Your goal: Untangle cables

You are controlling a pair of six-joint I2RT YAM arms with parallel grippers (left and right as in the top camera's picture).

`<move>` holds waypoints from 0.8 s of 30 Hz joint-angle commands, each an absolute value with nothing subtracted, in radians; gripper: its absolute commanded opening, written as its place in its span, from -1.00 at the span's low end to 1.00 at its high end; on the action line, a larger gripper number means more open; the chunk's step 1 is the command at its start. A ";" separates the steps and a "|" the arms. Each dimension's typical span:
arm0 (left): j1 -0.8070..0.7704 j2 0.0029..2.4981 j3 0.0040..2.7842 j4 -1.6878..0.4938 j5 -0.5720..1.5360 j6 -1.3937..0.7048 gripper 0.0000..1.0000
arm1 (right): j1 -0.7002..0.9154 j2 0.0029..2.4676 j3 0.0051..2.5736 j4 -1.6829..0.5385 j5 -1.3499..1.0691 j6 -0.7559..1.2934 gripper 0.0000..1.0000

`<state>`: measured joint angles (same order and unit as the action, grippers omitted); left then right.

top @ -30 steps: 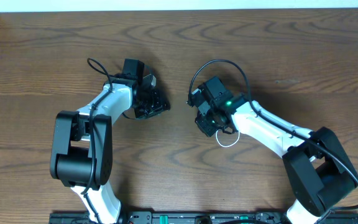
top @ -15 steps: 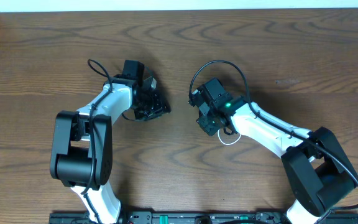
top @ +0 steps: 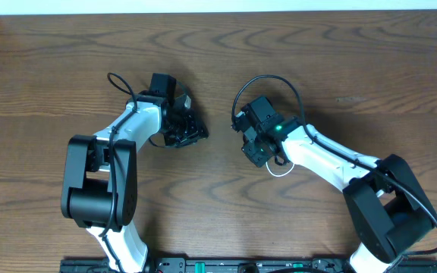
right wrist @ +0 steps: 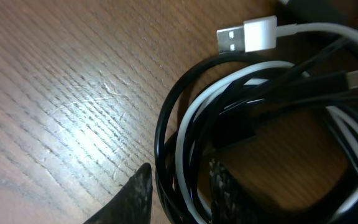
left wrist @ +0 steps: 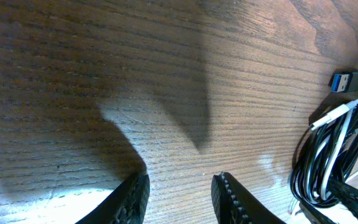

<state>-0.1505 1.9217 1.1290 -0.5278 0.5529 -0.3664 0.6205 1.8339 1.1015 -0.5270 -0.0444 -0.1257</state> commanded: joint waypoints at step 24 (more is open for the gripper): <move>-0.126 1.636 1.128 -0.521 0.863 -0.369 -0.24 | 0.356 1.721 1.174 -0.478 -0.988 -0.080 -0.98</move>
<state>-0.1417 1.6684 1.1290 -0.5266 0.7158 -0.3664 0.4175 1.7370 1.1614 -0.4767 -0.6670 -0.0978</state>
